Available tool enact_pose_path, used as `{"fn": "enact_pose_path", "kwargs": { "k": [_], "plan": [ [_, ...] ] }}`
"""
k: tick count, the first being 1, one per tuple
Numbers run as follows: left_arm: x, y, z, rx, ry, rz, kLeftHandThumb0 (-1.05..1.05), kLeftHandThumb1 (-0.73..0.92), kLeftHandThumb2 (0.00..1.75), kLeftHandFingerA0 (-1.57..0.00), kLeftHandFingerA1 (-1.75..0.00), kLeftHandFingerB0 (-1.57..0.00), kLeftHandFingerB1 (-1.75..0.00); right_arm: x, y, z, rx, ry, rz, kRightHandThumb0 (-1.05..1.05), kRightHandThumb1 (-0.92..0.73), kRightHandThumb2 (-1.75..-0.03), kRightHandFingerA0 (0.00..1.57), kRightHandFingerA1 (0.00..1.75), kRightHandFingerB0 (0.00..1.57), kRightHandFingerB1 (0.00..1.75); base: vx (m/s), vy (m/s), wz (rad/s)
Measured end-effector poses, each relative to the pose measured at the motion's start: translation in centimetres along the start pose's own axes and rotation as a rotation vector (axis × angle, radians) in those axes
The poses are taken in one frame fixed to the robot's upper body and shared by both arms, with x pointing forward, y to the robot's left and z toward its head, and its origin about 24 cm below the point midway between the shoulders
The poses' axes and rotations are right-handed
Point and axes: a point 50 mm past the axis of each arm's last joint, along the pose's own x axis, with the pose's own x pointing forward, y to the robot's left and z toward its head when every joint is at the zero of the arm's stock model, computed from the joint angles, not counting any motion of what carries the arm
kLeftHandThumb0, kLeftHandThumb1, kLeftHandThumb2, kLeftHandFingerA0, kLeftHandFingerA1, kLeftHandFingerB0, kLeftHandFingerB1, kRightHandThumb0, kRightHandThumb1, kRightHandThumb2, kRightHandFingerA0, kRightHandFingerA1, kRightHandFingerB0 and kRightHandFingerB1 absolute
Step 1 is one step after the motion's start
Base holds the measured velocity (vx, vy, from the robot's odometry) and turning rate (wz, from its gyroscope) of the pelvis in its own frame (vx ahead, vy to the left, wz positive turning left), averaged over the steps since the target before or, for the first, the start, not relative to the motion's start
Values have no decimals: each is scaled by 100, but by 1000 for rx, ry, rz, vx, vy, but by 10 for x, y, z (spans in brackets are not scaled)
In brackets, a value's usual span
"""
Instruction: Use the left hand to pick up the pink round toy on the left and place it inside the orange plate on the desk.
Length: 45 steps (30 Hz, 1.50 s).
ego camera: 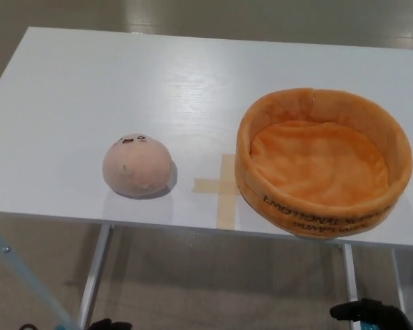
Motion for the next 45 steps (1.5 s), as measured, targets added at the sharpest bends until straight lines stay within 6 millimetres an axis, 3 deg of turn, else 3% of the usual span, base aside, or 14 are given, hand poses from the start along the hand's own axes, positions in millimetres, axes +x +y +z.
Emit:
{"fn": "enact_pose_path", "kwargs": {
  "k": [14,15,22,25,26,27,35,36,39,41,42,44,45],
  "plan": [
    [-40,4,48,96,-396,-142,-46,52,56,-29,-31,-34,-32,1,-3,2,1,-5,-7,-14,-55,-59,60,88,57,76,0,0,0],
    [-43,4,54,97,-425,-150,-47,43,67,-24,-39,-29,-39,1,-3,2,2,-5,-7,-14,-55,-59,61,88,58,77,0,0,0],
    [-61,8,92,99,-626,-184,-45,43,66,-24,-38,-29,-38,2,-4,4,6,-9,-9,-13,-55,-59,62,88,59,77,0,0,0],
    [-73,13,118,107,-753,-192,-45,43,65,-22,-38,-26,-37,3,-4,7,6,-17,-11,-15,-55,-59,64,89,61,78,0,0,0],
    [-77,15,125,114,-791,-189,-38,49,56,-23,-31,-30,-31,3,-4,8,5,-19,-11,-15,-55,-58,64,88,61,77,0,0,0],
    [-79,16,129,116,-807,-187,-40,41,63,-17,-37,-22,-35,3,-5,8,5,-20,-11,-14,-55,-58,64,88,61,77,0,0,0],
    [-92,39,168,159,-1002,-111,-36,43,61,-11,-36,-20,-35,4,-5,12,0,-27,-11,-12,-56,-58,64,88,61,77,0,0,0],
    [-91,46,173,173,-1024,-86,-26,47,56,-5,-24,-20,-31,4,-5,12,-1,-28,-11,-12,-55,-59,62,87,60,77,0,0,0],
    [-89,57,184,204,-1061,-42,-30,44,63,-5,-19,-17,-36,4,-5,12,-3,-28,-10,-11,-56,-57,61,86,60,76,0,0,0],
    [-86,69,195,240,-1092,4,-24,45,56,0,-15,-17,-31,4,-5,12,-5,-28,-10,-10,-55,-59,64,89,59,77,0,0,0],
    [-84,76,201,260,-1107,32,-27,28,65,0,-20,-11,-39,4,-5,12,-5,-29,-9,-13,-55,-58,64,90,61,77,0,0,0],
    [-78,89,213,300,-1121,79,-28,27,63,0,-16,-10,-38,4,-5,12,-5,-28,-10,-13,-56,-58,62,88,60,76,0,0,0],
    [-76,92,216,310,-1121,91,-34,27,61,0,-5,-12,-35,4,-5,12,-5,-28,-9,-13,-56,-57,62,87,61,77,0,0,0]
  ]
}}
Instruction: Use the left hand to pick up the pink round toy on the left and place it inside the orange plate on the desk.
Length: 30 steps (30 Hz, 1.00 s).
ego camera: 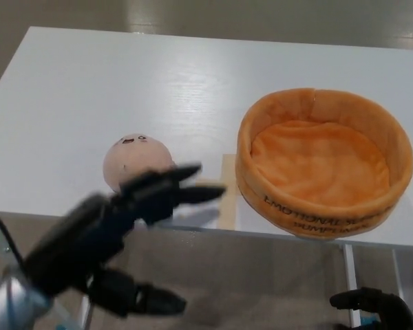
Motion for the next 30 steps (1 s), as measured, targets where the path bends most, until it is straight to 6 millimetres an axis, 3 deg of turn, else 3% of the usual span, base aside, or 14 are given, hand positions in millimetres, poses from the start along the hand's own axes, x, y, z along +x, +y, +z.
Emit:
{"fn": "enact_pose_path", "kwargs": {
  "k": [3,4,5,8,9,13,20,21,25,26,29,30],
  "plan": [
    [16,18,-11,75,18,16,-30,25,59,0,-2,-13,-36,0,0,0,-4,0,2,-12,-55,-58,63,87,61,77,0,0,0],
    [20,21,-14,90,28,18,-27,26,60,0,-10,-12,-36,0,0,0,-5,-1,2,-12,-56,-57,61,86,61,76,0,0,0],
    [25,26,-18,114,41,19,-33,25,60,0,-4,-14,-35,0,0,0,-6,-1,3,-13,-55,-58,67,93,61,78,0,0,0],
    [35,34,-30,154,83,16,-33,25,60,0,-4,-14,-35,0,0,0,-6,-1,2,-13,-55,-58,67,93,61,78,0,0,0],
    [36,36,-31,159,89,16,-30,38,53,0,-3,-13,-31,0,0,0,-6,-1,2,-13,-55,-59,67,93,61,78,0,0,0],
    [50,46,-50,216,165,10,-33,38,54,0,-2,-11,-31,0,0,1,-5,-2,2,-12,-55,-59,61,89,62,79,0,0,0],
    [65,51,-71,290,254,-21,-35,39,52,0,-4,-11,-29,0,0,1,-5,-2,2,-11,-55,-58,69,95,62,78,0,0,0],
    [66,51,-75,302,271,-27,-39,30,63,0,-2,-10,-32,0,0,1,-5,-3,2,-11,-55,-57,66,91,62,78,0,0,0],
    [69,51,-84,344,313,-48,-41,31,65,0,-7,-7,-32,0,0,1,-5,-2,3,-12,-54,-59,66,93,61,78,0,0,0],
    [69,50,-87,357,330,-54,-43,32,64,0,0,-12,-28,0,0,1,-6,-3,3,-12,-55,-59,63,89,62,78,0,0,0],
    [68,47,-94,381,360,-68,-44,31,64,0,0,-11,-27,0,0,1,-6,-3,4,-12,-54,-59,64,88,62,78,0,0,0],
    [66,45,-98,387,381,-79,-42,36,57,0,-7,-6,-27,0,0,1,-6,-3,5,-11,-57,-57,60,86,60,77,0,0,0]
  ]
}}
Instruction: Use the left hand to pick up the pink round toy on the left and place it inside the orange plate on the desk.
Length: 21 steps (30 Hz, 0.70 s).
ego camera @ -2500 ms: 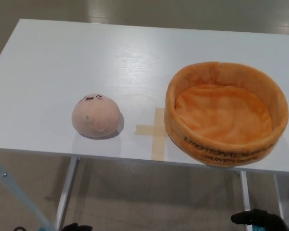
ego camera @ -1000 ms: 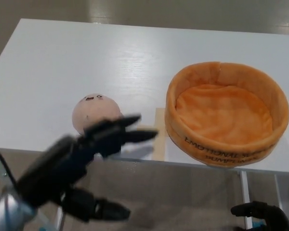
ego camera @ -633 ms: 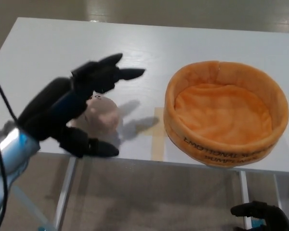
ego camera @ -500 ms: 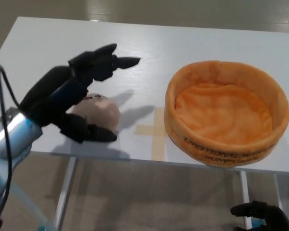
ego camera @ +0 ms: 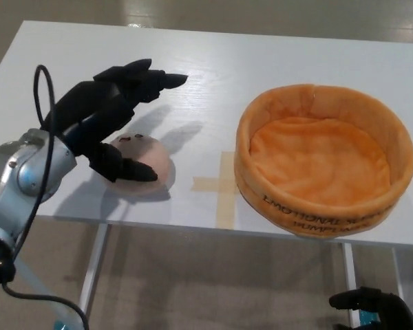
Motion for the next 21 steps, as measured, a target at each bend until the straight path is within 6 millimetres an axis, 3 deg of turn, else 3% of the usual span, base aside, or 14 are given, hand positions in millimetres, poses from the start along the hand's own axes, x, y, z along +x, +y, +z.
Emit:
{"fn": "enact_pose_path", "kwargs": {
  "k": [2,10,11,16,17,18,21],
  "plan": [
    [0,-3,-3,7,14,-13,-43,31,67,0,-9,-6,-29,0,0,0,-1,0,1,-12,-56,-57,60,86,61,77,0,0,0],
    [-3,-18,-13,26,72,-59,-40,30,68,0,-17,-6,-31,0,0,1,-2,-1,9,-10,-58,-57,61,85,60,75,0,0,0],
    [-3,-19,-14,27,76,-64,-40,40,54,0,-19,-8,-27,0,0,1,-2,-1,10,-10,-58,-57,62,86,59,75,0,0,0],
    [-3,-23,-15,26,88,-82,-39,40,53,0,-21,-9,-28,1,0,2,-5,-2,13,-12,-57,-57,64,88,61,76,0,0,0],
    [-2,-23,-16,26,90,-84,-25,28,82,0,-48,0,-48,1,0,2,-6,-1,14,-11,-57,-56,65,90,63,78,0,0,0],
    [-2,-24,-16,25,91,-85,-42,40,61,-17,-35,-9,-33,1,1,2,-6,0,15,-11,-56,-57,66,91,63,78,0,0,0],
    [-3,-25,-17,17,99,-94,-41,43,63,-31,-38,-14,-35,1,0,2,-5,1,16,-12,-57,-57,64,89,62,77,0,0,0]
  ]
}}
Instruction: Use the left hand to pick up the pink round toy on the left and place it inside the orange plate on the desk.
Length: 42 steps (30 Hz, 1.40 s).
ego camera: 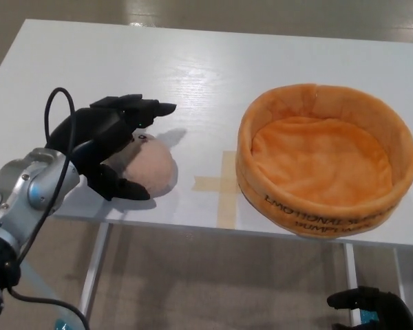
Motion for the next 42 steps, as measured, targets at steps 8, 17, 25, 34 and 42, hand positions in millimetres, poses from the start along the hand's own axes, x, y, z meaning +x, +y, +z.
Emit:
{"fn": "enact_pose_path", "kwargs": {
  "k": [8,17,25,34,42],
  "plan": [
    [0,-8,-5,-95,31,-21,-18,79,67,-116,-76,-85,-49,0,0,1,-1,-1,3,-12,-57,-57,66,88,63,76,0,0,0],
    [1,-9,-5,-130,33,-12,-15,71,82,-112,-94,-88,-92,2,0,4,-13,-4,11,-12,-56,-56,71,93,65,77,0,0,0],
    [1,-10,-5,-137,23,-4,-19,77,74,-110,-96,-86,-86,3,-1,7,-18,-9,16,-13,-57,-56,65,87,62,75,0,0,0],
    [5,3,-2,-117,1,45,-25,80,67,-75,-158,-74,-109,3,-1,7,-17,-5,18,-13,-57,-56,65,88,64,75,0,0,0],
    [20,49,14,-61,-70,168,-30,77,64,-72,-165,-64,-120,3,-2,7,-18,-3,16,-11,-55,-57,73,96,65,77,0,0,0]
  ]
}}
